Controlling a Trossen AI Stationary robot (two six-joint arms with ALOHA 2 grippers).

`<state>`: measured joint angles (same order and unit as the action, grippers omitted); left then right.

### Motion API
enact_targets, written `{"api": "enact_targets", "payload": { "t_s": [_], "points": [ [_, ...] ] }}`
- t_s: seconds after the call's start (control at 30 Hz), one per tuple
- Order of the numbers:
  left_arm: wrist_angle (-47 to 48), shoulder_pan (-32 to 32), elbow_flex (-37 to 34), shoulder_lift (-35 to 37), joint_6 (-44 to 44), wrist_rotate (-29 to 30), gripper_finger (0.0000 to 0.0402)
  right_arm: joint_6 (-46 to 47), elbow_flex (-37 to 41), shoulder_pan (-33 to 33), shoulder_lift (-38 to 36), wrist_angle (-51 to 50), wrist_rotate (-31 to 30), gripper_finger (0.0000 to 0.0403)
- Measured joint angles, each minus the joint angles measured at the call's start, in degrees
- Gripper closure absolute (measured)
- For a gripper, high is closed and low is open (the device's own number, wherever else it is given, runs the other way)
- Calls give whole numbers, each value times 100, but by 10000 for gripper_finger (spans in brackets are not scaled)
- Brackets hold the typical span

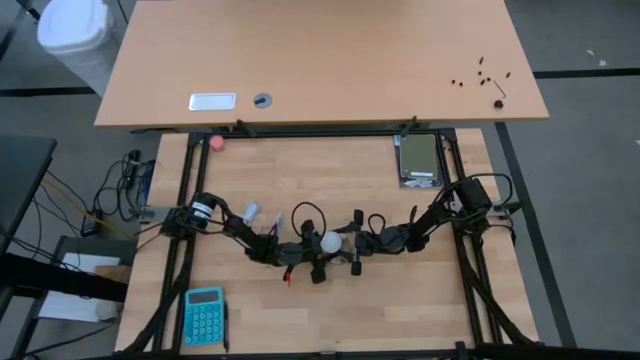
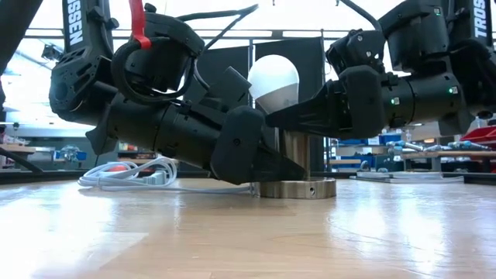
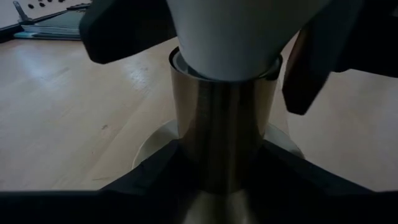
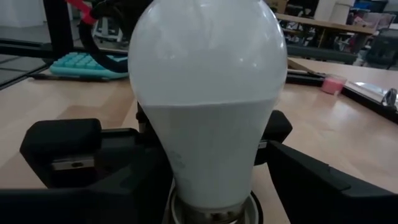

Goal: Screw lightbulb
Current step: Insert the lightbulb into the lamp holder

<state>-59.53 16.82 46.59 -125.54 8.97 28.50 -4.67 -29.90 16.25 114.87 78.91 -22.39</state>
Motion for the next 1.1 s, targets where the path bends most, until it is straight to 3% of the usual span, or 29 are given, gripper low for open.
{"api": "enact_targets", "payload": {
  "t_s": [0.37, 1.1],
  "points": [
    [46, 0, 0, 104, -161, 28, 120, -2, 1, 0, 4, -12, 0, 140],
    [1118, 21, -5, 679, -433, -237, 117, 48, -1, 2, 4, -92, 13, 142]
  ]
}}
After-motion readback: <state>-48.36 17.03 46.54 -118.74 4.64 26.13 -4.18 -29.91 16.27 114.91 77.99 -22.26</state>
